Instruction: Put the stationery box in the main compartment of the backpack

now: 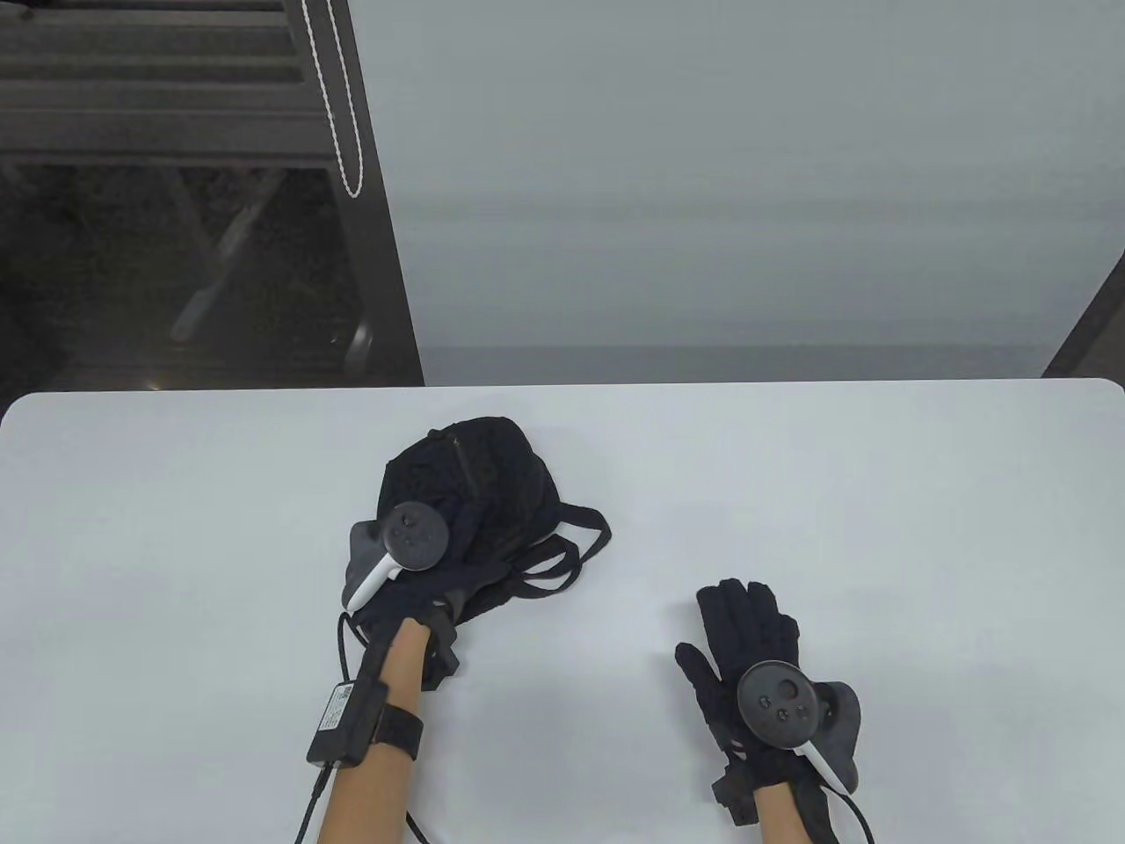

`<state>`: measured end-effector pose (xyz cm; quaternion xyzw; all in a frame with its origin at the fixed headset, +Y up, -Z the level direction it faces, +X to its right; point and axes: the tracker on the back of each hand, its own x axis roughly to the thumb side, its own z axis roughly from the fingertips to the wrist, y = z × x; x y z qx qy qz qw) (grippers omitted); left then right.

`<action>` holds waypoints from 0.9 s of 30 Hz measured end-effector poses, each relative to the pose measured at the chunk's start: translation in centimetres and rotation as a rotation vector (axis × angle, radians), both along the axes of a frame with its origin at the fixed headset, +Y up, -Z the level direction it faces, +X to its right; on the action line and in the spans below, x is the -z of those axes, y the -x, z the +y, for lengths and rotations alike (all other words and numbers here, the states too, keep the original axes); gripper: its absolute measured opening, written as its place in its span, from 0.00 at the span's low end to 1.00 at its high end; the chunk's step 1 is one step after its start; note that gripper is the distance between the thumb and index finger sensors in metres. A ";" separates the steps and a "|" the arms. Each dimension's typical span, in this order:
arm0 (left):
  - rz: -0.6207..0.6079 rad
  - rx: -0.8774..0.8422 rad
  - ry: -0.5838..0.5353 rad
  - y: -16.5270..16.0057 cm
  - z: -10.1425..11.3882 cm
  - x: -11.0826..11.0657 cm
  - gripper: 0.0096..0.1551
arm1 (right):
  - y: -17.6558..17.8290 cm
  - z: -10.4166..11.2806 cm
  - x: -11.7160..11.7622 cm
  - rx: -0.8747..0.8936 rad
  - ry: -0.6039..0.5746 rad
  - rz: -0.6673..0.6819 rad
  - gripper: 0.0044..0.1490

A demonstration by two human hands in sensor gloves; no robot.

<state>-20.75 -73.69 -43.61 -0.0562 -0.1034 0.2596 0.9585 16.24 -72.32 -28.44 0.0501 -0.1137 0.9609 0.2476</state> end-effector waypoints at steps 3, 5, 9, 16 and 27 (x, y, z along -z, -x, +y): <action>0.013 -0.006 -0.092 0.9 2.1 -1.6 0.45 | 0.2 0.1 0.0 0.006 -0.003 0.007 0.43; 0.035 -0.043 -0.201 1.6 3.8 -3.1 0.43 | 0.4 0.1 -0.1 0.011 -0.006 0.014 0.43; 0.032 -0.111 -0.263 2.4 5.9 -6.2 0.41 | 0.9 0.2 -0.3 0.010 -0.016 0.030 0.43; -0.004 -0.122 -0.343 2.6 6.8 -11.4 0.42 | 1.9 0.2 -0.5 -0.001 -0.025 0.052 0.43; 0.002 -0.099 -0.361 0.2 2.6 -14.9 0.46 | 2.9 -0.3 -0.6 -0.017 -0.043 0.056 0.45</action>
